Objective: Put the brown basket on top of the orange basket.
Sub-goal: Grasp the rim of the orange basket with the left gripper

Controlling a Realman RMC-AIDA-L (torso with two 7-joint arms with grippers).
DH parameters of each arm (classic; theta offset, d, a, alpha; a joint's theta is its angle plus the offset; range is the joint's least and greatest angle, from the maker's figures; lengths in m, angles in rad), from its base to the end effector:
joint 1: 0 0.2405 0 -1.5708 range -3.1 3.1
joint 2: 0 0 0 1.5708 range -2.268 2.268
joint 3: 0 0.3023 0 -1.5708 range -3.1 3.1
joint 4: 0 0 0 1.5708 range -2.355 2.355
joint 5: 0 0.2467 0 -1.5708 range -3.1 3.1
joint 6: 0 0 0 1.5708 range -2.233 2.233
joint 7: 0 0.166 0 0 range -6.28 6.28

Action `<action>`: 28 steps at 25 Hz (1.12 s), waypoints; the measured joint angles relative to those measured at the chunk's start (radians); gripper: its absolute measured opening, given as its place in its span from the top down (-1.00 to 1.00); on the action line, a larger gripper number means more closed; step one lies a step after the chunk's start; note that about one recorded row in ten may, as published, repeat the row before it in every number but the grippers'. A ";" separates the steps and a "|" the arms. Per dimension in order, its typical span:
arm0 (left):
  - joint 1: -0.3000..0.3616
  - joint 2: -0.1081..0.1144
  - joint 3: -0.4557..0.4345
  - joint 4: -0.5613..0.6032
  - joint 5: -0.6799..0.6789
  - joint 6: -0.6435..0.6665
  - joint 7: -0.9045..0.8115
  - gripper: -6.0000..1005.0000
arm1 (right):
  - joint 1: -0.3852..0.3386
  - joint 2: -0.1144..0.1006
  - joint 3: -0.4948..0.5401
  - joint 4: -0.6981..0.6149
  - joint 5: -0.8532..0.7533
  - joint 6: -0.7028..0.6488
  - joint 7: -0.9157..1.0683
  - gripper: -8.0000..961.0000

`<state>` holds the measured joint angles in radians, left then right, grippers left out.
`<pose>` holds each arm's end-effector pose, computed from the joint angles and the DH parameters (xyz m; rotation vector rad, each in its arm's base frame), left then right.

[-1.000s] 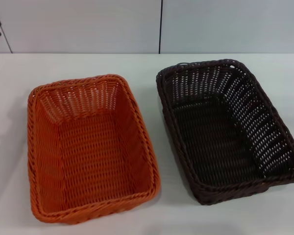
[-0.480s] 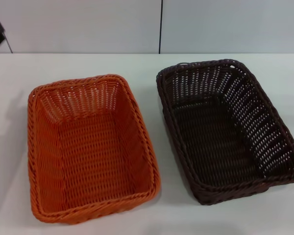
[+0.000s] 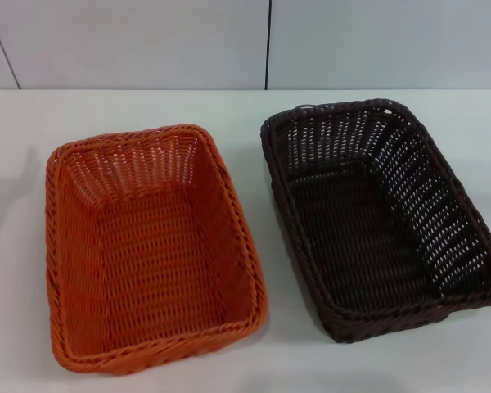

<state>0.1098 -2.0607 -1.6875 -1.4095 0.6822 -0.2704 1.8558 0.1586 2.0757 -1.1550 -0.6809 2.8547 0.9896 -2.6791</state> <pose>-0.3464 0.3717 0.1008 -1.3918 -0.8981 -0.8212 0.4114 0.3747 0.0881 -1.3498 0.4476 0.7693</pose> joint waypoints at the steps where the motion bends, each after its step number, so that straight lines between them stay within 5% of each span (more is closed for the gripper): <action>1: 0.000 0.000 0.000 0.000 0.000 0.000 0.000 -0.63 | 0.001 0.000 0.000 0.001 0.000 0.000 0.000 0.10; 18: 0.021 0.002 -0.085 0.040 0.009 -0.082 -0.042 -0.62 | 0.029 0.002 0.010 0.008 0.000 -0.017 -0.006 0.10; 28: 0.044 0.003 -0.034 -0.030 0.025 -0.059 -0.043 -0.62 | 0.025 0.001 0.018 0.003 0.000 -0.016 -0.007 0.11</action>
<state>0.1540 -2.0576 -1.7214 -1.4396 0.7073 -0.3294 1.8131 0.1836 2.0772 -1.1365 -0.6781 2.8547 0.9738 -2.6858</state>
